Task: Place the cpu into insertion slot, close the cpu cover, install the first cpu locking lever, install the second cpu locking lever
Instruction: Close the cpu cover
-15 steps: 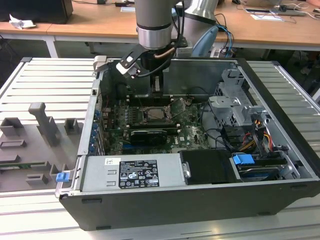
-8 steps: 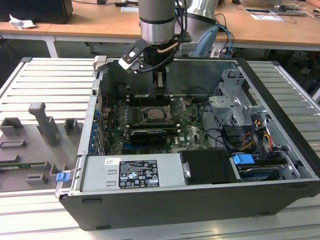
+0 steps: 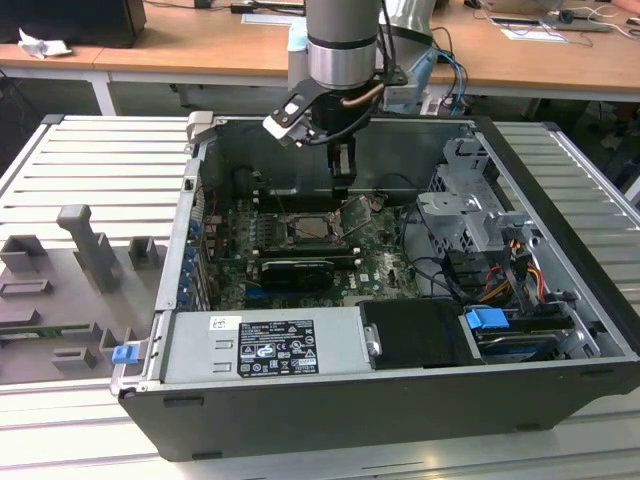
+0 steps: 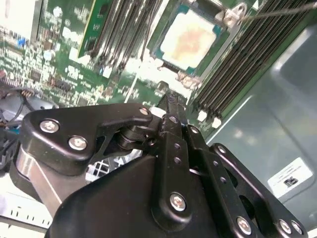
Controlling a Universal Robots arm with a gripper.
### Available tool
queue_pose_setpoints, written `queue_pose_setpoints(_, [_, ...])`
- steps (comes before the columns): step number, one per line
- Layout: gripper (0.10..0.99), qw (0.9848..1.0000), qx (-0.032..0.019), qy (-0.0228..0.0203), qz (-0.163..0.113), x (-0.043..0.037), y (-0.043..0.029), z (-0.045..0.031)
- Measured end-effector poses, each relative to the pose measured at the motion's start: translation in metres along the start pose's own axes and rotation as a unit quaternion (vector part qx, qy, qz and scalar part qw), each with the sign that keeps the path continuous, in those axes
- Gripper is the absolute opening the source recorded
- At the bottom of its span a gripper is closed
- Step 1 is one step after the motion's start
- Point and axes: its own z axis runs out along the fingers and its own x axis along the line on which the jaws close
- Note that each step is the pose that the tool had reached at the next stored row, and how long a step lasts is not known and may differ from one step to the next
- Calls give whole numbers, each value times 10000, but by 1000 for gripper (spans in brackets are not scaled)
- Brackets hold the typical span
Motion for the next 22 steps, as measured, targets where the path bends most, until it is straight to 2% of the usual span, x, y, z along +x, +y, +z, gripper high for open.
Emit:
queue_pose_setpoints(1, [106,10000,51,-3,0,2,65,5])
queue_pose_setpoints(2, [106,9996,269,-9,-2,7,179,16])
queue_pose_setpoints(3, [106,9995,316,-12,-3,8,225,19])
queue_pose_setpoints(6, [106,9995,317,-10,-6,13,333,31])
queue_pose_setpoints(12, [106,9994,332,-23,-45,13,348,47])
queue_pose_setpoints(16, [106,9993,336,-18,-171,14,390,80])
queue_pose_setpoints(20, [106,9993,336,-16,-170,19,492,111])
queue_pose_setpoints(22, [106,9993,336,-17,-171,20,515,123])
